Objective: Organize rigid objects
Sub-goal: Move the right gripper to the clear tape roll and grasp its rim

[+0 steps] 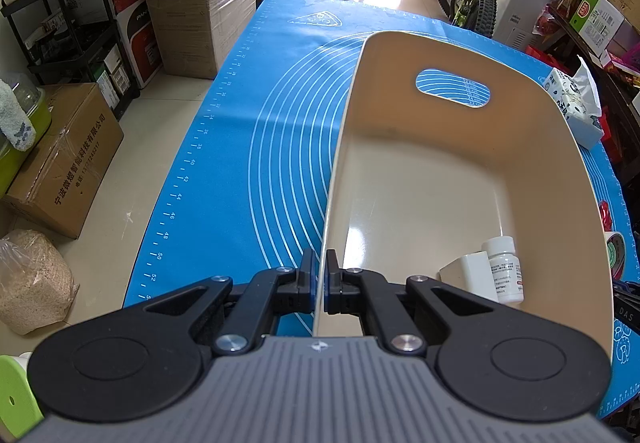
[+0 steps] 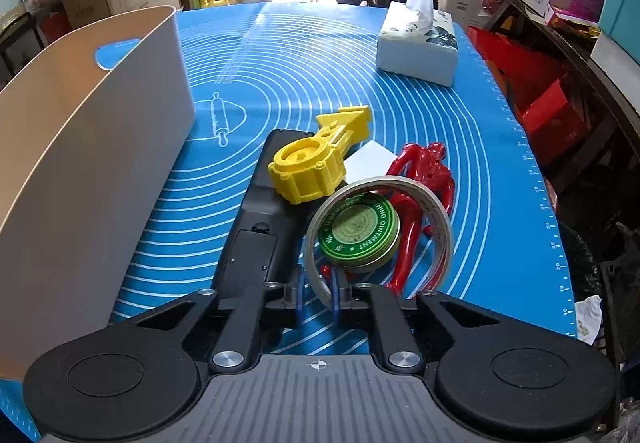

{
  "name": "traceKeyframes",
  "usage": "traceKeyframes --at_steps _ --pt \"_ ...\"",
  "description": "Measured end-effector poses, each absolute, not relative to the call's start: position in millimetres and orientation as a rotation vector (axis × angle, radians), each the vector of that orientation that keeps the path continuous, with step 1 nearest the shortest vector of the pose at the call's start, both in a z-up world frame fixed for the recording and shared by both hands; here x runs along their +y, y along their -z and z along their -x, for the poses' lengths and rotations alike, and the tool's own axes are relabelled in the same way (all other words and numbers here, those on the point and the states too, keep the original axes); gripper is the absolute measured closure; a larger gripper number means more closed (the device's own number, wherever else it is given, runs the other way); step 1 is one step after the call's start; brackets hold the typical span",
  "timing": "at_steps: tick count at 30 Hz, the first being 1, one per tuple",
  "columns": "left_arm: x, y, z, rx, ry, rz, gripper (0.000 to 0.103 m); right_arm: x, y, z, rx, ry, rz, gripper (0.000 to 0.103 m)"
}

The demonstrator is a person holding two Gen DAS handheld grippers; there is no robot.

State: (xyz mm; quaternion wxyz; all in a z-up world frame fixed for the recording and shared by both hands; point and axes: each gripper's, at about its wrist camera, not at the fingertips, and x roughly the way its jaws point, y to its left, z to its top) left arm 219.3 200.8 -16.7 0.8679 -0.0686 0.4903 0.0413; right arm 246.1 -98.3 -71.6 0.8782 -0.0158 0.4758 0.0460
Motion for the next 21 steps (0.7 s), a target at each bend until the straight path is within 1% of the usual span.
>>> traceKeyframes --at_steps 9,21 --pt "200 17 -220 1.026 -0.086 0.143 0.098 -102 59 -233 0.899 -0.044 0.006 0.087" --pt "200 17 -220 1.026 -0.087 0.143 0.098 -111 34 -227 0.814 -0.017 -0.053 0.087"
